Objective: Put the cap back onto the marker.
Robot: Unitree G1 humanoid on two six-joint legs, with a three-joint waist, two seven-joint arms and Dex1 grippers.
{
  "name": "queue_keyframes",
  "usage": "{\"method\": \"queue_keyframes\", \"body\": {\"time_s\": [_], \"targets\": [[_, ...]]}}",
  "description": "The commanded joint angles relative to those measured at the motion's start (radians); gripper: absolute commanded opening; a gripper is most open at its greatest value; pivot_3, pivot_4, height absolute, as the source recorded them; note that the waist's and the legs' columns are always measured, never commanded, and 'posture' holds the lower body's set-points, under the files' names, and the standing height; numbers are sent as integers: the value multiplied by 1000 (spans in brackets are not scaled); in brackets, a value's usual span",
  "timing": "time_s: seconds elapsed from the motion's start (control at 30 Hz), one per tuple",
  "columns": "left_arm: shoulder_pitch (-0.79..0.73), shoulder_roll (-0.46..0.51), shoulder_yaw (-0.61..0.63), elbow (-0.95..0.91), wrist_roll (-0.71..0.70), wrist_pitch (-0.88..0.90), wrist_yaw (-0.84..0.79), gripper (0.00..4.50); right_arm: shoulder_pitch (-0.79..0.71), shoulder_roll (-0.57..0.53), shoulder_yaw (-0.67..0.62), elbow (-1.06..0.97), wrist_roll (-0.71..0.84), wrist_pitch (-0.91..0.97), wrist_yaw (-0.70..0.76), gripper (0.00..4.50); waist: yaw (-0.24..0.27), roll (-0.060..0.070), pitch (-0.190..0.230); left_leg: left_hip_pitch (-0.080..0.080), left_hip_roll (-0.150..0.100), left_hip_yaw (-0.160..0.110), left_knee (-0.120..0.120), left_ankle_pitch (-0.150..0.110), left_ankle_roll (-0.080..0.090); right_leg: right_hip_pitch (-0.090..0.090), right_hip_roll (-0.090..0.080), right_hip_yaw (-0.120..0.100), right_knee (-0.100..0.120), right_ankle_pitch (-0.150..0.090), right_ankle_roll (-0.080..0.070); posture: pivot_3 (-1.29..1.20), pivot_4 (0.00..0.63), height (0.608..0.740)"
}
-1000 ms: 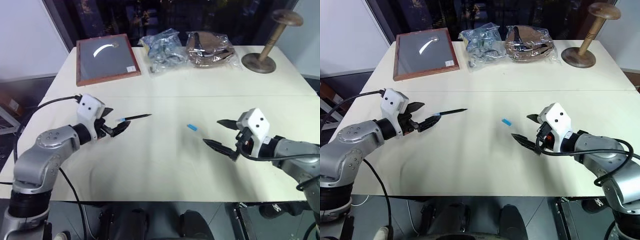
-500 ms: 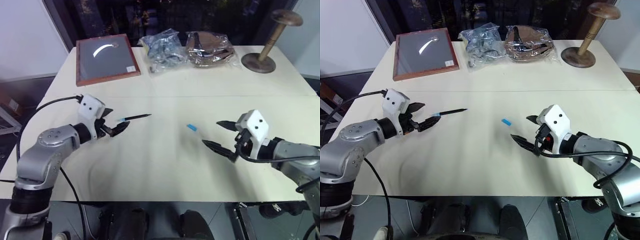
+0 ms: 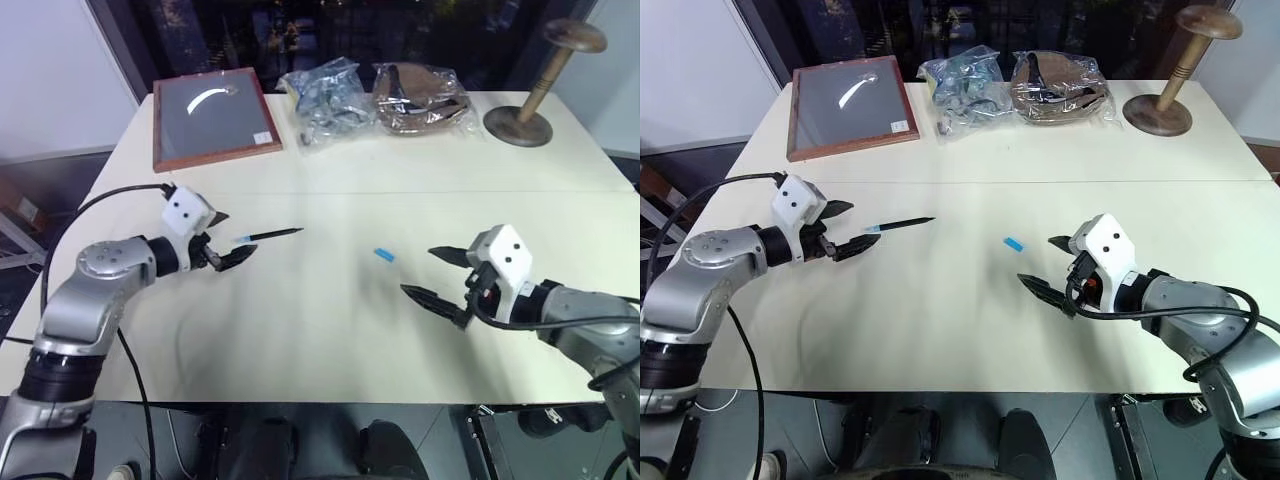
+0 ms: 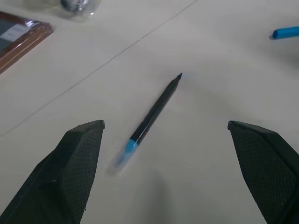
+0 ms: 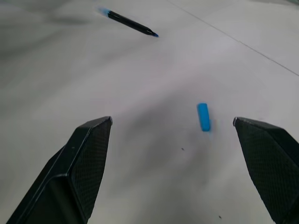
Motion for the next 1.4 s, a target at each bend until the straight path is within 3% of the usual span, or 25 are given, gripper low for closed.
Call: {"method": "queue_keyframes", "body": {"time_s": [0.03,0.4,0.57,0.77,1.07,1.17,1.4], "targets": [[-141,-13,-37,226,5,-105,-176,4429,-9,24,5,-72,25,12,-37,4324,1,0,0,0,0,0,0,0,0,-1,0,-1,0,0,0,0,150,740],[-511,-129,-172,919,173,-281,-439,4429,50,99,0,-171,28,46,-168,4324,-4,-2,1,-3,-4,0,4,0,0,-1,0,-5,9,0,0,0,150,740],[-616,-196,-199,1177,279,-461,-414,4429,94,138,-10,-230,29,59,-236,4324,-6,-4,2,-3,-7,-1,4,0,0,-4,-1,-5,15,0,0,0,150,740],[-667,-267,-203,1318,374,-586,-334,4429,145,167,-27,-289,30,69,-304,4324,-4,-5,2,-3,-7,-1,5,0,0,-5,-1,-5,17,0,0,0,150,740],[-670,-276,-194,1365,432,-607,-334,4429,168,165,-45,-318,39,74,-335,4324,-5,-6,2,-3,-7,-2,5,0,1,-5,-1,-5,18,0,0,0,150,740],[-670,-275,-192,1373,440,-584,-348,3614,160,158,-48,-309,38,72,-330,4324,-5,-6,2,-3,-7,-2,5,0,1,-5,-1,-5,18,0,0,0,150,740],[-658,-265,-189,1377,464,-574,-362,39,147,144,-52,-297,36,69,-319,4324,-7,-6,2,-3,-7,-2,5,0,1,-5,-1,-5,19,0,0,0,150,740]]}}
